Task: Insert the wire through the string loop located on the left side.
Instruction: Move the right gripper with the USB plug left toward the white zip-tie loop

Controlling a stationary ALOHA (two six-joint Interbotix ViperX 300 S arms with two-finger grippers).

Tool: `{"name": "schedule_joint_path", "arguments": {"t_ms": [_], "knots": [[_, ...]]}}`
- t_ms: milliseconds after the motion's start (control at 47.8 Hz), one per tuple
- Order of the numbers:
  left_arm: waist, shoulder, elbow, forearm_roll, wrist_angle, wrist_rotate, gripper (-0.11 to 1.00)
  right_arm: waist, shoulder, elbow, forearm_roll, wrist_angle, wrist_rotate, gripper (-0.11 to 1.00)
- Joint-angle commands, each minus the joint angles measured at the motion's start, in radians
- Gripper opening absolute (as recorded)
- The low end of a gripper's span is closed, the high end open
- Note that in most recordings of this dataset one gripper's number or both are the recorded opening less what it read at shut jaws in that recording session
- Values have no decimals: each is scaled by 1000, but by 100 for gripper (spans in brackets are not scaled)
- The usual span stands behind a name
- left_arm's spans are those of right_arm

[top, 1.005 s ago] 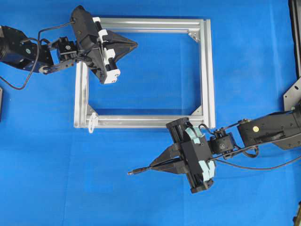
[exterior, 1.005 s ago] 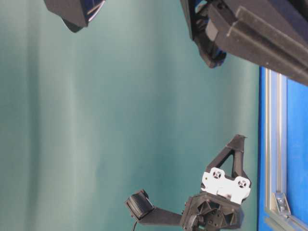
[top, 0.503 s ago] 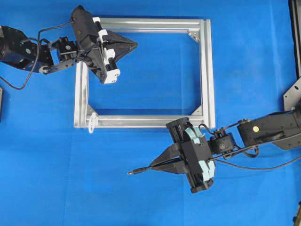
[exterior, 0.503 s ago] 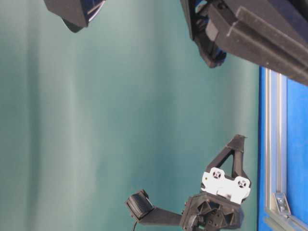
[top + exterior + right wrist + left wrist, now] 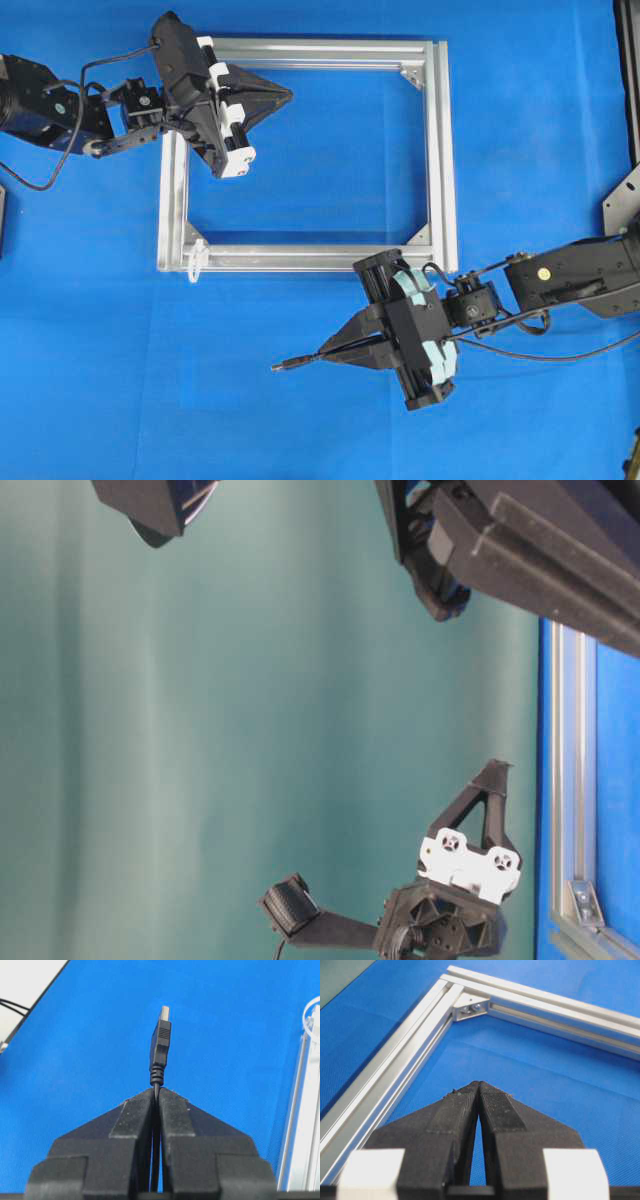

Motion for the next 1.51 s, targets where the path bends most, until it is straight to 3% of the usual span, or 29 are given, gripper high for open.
{"name": "schedule_joint_path", "arguments": {"t_ms": [0,293,754,1487], "knots": [[0,-34,-6,2,-5,-2,0,-2,-26,-14,0,-5,2,0],[0,-32,-8,2,-5,-2,0,-40,-26,-2,0,-5,-2,0],[-6,-34,-6,2,-5,-2,0,-221,-26,44,3,-5,-2,0],[-8,-35,-8,2,-5,-2,0,-239,18,12,5,-6,0,0]]}}
